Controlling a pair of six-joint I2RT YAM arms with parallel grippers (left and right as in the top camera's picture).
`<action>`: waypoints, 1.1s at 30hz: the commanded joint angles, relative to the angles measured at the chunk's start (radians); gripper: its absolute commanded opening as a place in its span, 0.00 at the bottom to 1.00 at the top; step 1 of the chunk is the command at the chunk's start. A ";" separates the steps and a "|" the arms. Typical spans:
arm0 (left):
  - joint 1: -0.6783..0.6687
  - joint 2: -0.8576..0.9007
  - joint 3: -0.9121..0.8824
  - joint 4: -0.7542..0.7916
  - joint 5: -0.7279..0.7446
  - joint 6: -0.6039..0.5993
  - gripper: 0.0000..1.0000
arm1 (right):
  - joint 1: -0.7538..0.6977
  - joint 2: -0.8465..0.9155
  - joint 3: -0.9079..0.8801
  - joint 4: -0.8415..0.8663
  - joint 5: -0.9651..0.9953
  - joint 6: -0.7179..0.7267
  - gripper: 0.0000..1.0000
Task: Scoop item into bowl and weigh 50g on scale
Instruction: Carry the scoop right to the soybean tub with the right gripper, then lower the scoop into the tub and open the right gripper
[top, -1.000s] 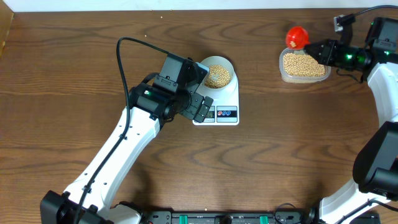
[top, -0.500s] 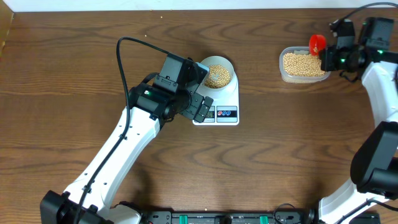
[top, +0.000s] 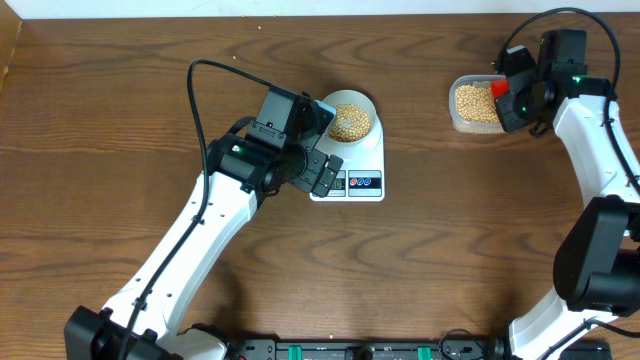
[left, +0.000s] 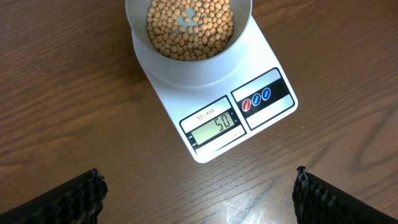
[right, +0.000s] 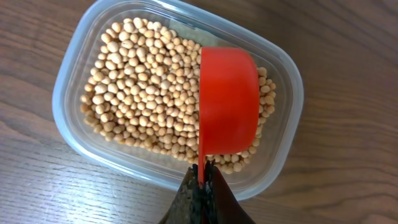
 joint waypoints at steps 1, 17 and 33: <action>0.006 0.006 0.001 -0.003 0.002 0.006 0.98 | 0.018 -0.029 0.005 0.010 0.029 0.036 0.01; 0.006 0.006 0.001 -0.003 0.002 0.006 0.98 | 0.021 -0.085 0.001 0.054 -0.127 0.866 0.16; 0.006 0.006 0.001 -0.003 0.002 0.006 0.98 | 0.021 -0.064 -0.005 0.074 -0.010 1.078 0.47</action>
